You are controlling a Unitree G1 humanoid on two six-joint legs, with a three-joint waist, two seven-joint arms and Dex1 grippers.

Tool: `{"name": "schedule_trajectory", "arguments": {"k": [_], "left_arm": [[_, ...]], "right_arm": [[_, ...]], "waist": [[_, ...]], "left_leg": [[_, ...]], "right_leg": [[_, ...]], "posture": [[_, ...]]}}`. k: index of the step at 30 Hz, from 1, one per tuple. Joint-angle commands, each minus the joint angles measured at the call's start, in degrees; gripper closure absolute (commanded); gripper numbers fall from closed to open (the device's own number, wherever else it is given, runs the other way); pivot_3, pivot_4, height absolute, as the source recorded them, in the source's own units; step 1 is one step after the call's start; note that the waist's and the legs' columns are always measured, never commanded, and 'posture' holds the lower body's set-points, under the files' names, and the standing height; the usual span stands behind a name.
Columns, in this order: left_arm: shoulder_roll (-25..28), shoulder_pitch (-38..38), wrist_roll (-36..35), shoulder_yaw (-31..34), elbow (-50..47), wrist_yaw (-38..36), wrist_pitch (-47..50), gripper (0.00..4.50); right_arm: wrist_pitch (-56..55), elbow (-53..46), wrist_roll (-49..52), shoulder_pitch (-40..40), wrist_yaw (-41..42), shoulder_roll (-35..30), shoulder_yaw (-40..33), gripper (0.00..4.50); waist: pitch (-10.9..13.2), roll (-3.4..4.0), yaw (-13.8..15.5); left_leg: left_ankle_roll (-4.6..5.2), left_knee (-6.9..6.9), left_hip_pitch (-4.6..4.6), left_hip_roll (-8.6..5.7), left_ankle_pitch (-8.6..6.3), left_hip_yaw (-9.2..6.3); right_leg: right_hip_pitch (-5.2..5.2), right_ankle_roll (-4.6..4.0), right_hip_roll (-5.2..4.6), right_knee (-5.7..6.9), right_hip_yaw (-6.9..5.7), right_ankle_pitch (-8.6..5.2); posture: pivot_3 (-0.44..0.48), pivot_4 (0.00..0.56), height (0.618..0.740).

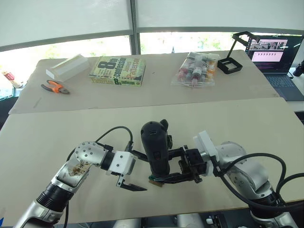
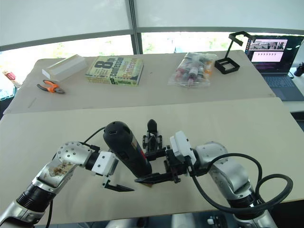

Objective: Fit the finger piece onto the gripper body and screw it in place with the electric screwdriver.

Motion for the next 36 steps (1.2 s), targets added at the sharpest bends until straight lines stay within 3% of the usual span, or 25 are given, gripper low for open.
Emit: {"name": "schedule_trajectory", "arguments": {"k": [1,36], "left_arm": [[-0.2,-0.3,-0.5,0.3,-1.0,0.2,-1.1,0.0],[-0.4,-0.2,-0.3,0.3,-1.0,0.5,-1.3,0.0]], "right_arm": [[-2.0,-0.9,0.9,-0.6,0.6,0.2,-1.3,2.61],[-1.8,-1.2,0.7,-1.0,-0.1,0.2,-1.0,2.61]], "waist": [[0.0,0.0,0.0],[0.0,0.0,0.0]], "left_leg": [[0.0,0.0,0.0,0.0,0.0,0.0],[0.0,0.0,0.0,0.0,0.0,0.0]], "right_leg": [[0.0,0.0,0.0,0.0,0.0,0.0],[0.0,0.0,0.0,0.0,0.0,0.0]], "posture": [[0.0,0.15,0.74],[0.0,0.15,0.74]]}}
